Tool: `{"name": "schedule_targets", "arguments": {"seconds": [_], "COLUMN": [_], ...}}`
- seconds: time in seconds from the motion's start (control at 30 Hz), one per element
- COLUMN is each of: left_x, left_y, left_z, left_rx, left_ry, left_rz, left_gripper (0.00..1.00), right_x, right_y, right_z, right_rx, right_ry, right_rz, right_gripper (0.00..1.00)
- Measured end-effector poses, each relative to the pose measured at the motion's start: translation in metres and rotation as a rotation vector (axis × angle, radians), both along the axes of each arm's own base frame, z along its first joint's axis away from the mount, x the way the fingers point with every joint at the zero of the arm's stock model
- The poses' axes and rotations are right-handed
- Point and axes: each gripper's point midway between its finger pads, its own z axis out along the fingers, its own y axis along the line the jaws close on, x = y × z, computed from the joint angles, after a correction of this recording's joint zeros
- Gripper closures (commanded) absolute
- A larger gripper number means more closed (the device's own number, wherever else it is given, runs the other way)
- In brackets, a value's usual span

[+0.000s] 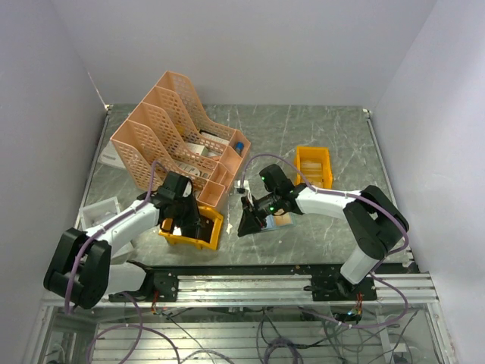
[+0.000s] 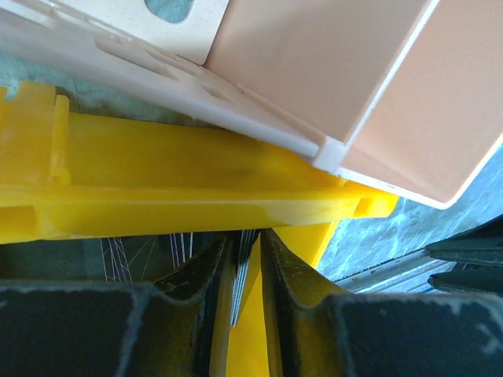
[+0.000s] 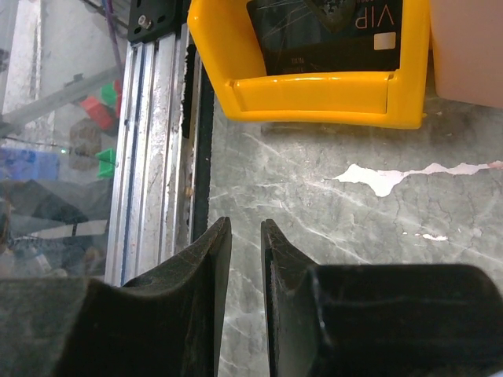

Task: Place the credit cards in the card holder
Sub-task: Pick up the credit card from the storage box.

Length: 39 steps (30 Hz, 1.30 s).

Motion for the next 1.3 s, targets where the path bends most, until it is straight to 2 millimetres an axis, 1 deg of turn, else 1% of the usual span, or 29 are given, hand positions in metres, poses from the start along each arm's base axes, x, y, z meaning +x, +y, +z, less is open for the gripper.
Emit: {"name": "schedule_targets", "arguments": {"seconds": [0.07, 0.2, 0.3, 0.43, 0.63, 0.9, 1.07, 1.2, 1.3], "left_x": [0.000, 0.001, 0.002, 0.005, 0.007, 0.004, 0.004, 0.005, 0.006], "left_y": [-0.001, 0.000, 0.000, 0.002, 0.005, 0.002, 0.004, 0.008, 0.010], "left_z": [0.001, 0.002, 0.006, 0.013, 0.015, 0.007, 0.007, 0.010, 0.013], "left_rx": [-0.005, -0.012, -0.022, -0.035, -0.046, -0.057, -0.054, -0.053, -0.055], "left_ry": [-0.001, -0.001, -0.015, -0.034, -0.038, 0.008, 0.008, -0.001, -0.007], "left_rz": [-0.001, 0.004, 0.005, 0.020, 0.031, 0.019, 0.020, 0.031, 0.040], "left_gripper": [0.73, 0.79, 0.80, 0.79, 0.74, 0.75, 0.76, 0.78, 0.78], "right_x": [0.000, 0.000, 0.000, 0.000, 0.000, 0.000, 0.001, 0.001, 0.001], "right_y": [0.000, 0.000, 0.000, 0.000, 0.000, -0.001, -0.001, -0.001, -0.001], "right_z": [0.000, 0.000, 0.000, 0.000, 0.000, 0.000, 0.000, 0.000, 0.000], "right_rx": [-0.001, -0.001, 0.000, 0.001, 0.000, -0.001, -0.001, -0.001, -0.001], "right_ry": [0.001, 0.000, -0.002, -0.004, -0.005, -0.006, -0.006, -0.006, -0.006], "right_rz": [0.000, 0.001, 0.002, 0.003, 0.004, 0.005, 0.003, 0.003, 0.003], "right_gripper": [0.77, 0.77, 0.77, 0.77, 0.77, 0.77, 0.77, 0.77, 0.77]}}
